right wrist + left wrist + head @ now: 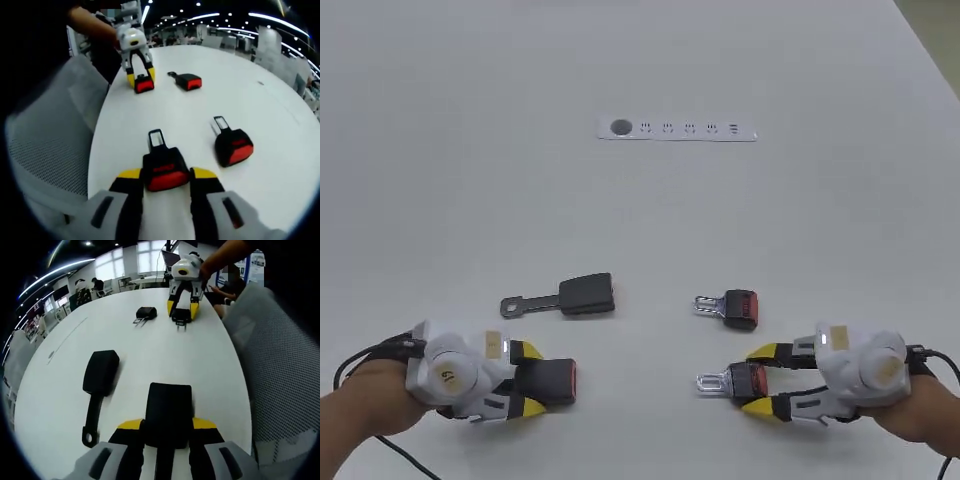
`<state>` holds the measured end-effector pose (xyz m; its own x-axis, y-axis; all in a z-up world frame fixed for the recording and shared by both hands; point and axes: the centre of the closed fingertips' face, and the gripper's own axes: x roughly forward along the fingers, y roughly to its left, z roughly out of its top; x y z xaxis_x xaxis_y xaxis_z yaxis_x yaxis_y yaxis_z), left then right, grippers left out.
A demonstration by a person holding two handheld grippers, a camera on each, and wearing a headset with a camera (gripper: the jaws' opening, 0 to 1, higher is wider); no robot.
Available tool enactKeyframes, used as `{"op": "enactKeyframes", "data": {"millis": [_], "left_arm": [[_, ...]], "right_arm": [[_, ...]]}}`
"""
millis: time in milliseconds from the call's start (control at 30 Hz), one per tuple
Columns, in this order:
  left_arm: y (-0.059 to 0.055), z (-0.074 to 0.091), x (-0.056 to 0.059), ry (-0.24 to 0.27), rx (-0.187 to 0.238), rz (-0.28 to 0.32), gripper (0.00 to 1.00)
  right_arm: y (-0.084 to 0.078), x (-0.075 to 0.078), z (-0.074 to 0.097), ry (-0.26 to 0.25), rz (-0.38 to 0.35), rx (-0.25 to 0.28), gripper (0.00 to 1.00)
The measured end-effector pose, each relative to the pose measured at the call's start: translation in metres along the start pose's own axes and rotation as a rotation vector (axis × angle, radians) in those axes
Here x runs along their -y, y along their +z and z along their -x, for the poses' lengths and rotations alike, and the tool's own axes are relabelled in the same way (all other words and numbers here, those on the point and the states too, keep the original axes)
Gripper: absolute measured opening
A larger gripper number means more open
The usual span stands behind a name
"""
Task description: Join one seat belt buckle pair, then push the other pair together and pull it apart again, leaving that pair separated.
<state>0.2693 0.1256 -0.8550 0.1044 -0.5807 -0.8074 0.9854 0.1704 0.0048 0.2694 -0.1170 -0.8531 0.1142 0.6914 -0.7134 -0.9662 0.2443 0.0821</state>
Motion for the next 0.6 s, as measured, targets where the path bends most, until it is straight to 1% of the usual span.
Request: {"op": "enactKeyframes", "data": {"millis": [67,133,233,600], "left_arm": [[-0.001,0.0,0.0,-0.002,-0.001,-0.002,0.36],[0.0,0.0,0.0,-0.004,-0.002,-0.004,0.36],[0.0,-0.001,0.0,-0.005,0.0,-0.003,0.36],[0.001,-0.001,0.001,-0.009,0.002,0.006,0.36]], "right_arm": [[0.001,0.0,-0.001,-0.001,0.004,0.001,0.36],[0.003,0.001,-0.003,0.001,-0.017,0.013,0.36],[0.007,0.0,-0.007,0.0,-0.028,0.031,0.36],[0.021,0.0,-0.022,0.011,-0.023,0.061,0.36]]}}
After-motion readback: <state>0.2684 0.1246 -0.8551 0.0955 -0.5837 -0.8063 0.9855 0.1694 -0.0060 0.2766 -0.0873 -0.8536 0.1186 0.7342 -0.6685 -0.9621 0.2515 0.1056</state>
